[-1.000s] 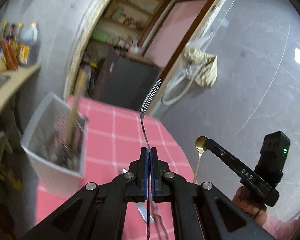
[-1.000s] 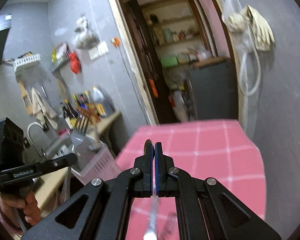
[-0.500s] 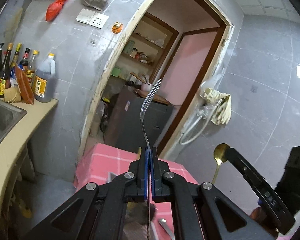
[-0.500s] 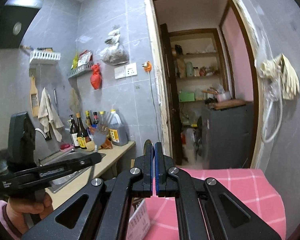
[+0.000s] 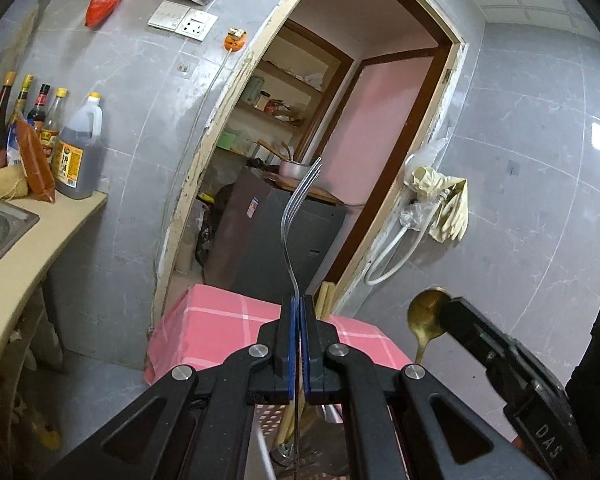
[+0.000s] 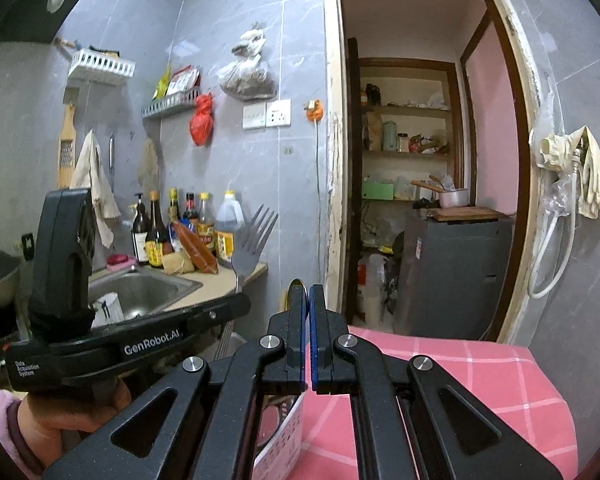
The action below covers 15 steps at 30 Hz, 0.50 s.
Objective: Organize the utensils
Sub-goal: 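Lower the fork and gold spoon into the basket and open both tools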
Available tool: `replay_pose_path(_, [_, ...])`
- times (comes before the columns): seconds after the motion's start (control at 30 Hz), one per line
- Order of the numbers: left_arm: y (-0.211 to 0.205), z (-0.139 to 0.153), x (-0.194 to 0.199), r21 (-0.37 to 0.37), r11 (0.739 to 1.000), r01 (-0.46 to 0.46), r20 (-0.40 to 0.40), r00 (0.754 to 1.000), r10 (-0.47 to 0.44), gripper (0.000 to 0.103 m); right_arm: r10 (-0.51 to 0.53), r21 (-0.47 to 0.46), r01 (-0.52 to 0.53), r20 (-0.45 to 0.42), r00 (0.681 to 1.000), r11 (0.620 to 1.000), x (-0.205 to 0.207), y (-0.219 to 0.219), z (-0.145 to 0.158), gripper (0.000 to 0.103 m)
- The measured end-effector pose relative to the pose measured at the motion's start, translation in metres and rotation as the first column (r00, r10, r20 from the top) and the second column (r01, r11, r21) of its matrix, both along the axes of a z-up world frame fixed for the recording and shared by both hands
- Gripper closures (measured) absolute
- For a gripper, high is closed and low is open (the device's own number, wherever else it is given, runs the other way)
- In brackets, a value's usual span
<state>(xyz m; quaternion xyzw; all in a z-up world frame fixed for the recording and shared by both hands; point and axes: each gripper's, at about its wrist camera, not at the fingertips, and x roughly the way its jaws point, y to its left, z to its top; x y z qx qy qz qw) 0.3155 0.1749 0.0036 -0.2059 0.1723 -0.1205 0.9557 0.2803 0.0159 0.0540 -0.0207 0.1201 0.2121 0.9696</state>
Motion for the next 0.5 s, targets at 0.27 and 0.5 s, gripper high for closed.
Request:
replay_pose_path(0.27, [-0.001, -0.016, -0.006, 0.004, 1.0, -0.022, 0.014, 1.0, 0.022, 0.1, 0.007, -0.019, -0.007, -0.023, 1.0, 1.0, -0.002, 0.001, -0.007, 0.101])
replay_pose_path(0.5, [0.0, -0.021, -0.024, 0.038, 0.997, -0.068, 0.029, 0.997, 0.067, 0.1, 0.01, -0.036, -0.01, 0.008, 1.0, 0.999, -0.018, 0.001, -0.003, 0.101])
